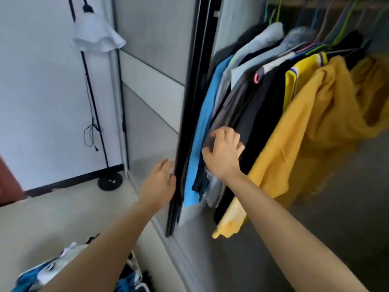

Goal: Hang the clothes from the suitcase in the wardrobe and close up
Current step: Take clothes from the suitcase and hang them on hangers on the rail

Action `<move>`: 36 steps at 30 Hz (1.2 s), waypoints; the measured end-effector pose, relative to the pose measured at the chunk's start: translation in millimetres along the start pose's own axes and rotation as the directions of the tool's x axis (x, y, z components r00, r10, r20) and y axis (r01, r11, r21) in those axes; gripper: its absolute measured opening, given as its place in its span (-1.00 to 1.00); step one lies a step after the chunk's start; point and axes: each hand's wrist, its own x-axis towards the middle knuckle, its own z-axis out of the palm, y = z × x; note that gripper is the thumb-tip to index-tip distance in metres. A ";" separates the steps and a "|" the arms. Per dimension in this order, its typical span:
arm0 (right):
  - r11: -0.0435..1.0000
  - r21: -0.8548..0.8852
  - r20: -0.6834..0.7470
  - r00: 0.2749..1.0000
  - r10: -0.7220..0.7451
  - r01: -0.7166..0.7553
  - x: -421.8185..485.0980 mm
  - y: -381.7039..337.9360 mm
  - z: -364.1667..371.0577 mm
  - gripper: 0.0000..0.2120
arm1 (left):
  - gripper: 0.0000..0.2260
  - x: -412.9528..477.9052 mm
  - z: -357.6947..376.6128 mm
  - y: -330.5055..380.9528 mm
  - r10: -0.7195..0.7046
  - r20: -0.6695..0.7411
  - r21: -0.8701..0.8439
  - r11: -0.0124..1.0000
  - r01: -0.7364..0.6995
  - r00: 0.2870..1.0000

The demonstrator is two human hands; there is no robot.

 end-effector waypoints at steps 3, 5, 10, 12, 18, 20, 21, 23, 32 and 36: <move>0.999 -0.052 0.310 0.950 0.026 -0.010 -65.4 -38.1 74.5 -0.62 | -0.68 -62.8 -24.1 -86.9 -0.206 0.063 0.113 0.974 0.198 0.977; 0.995 -0.090 0.478 0.878 0.008 0.040 -104.0 -55.4 117.7 -0.61 | -0.69 -100.7 -38.8 -135.7 -0.352 0.069 0.181 0.925 0.335 0.934; 0.979 -0.144 0.744 0.669 0.011 0.145 -183.4 -70.4 203.1 -0.53 | -0.71 -185.0 -46.7 -232.8 -0.567 0.075 0.264 0.804 0.532 0.820; 0.971 -0.138 0.811 0.585 -0.003 0.195 -214.1 -71.1 244.9 -0.52 | -0.73 -214.0 -33.5 -273.6 -0.636 0.051 0.263 0.752 0.604 0.770; 0.970 -0.047 0.904 0.424 -0.059 0.237 -318.9 -46.7 404.1 -0.62 | -0.76 -286.9 69.9 -400.3 -0.724 0.064 0.254 0.678 0.690 0.687; 0.966 -0.018 0.921 0.379 -0.084 0.257 -369.0 -29.0 474.4 -0.65 | -0.76 -319.4 124.8 -458.0 -0.753 0.065 0.245 0.649 0.721 0.655; 0.966 0.008 0.928 0.358 -0.103 0.260 -382.0 -21.3 495.4 -0.65 | -0.76 -329.1 140.8 -476.8 -0.741 0.059 0.240 0.661 0.711 0.669; 0.958 0.051 0.932 0.332 -0.147 0.282 -413.4 -5.8 550.9 -0.65 | -0.76 -350.3 178.0 -523.9 -0.735 0.060 0.273 0.663 0.698 0.675; 0.880 0.272 0.701 0.546 -0.459 0.391 -452.9 -12.4 763.2 -0.66 | -0.64 -366.7 270.6 -717.4 -0.539 -0.201 0.407 0.713 0.571 0.818; 0.822 0.188 0.541 0.642 -0.544 0.538 -432.5 -34.4 820.7 -0.50 | -0.53 -343.2 276.3 -762.1 -0.425 -0.292 0.468 0.718 0.515 0.857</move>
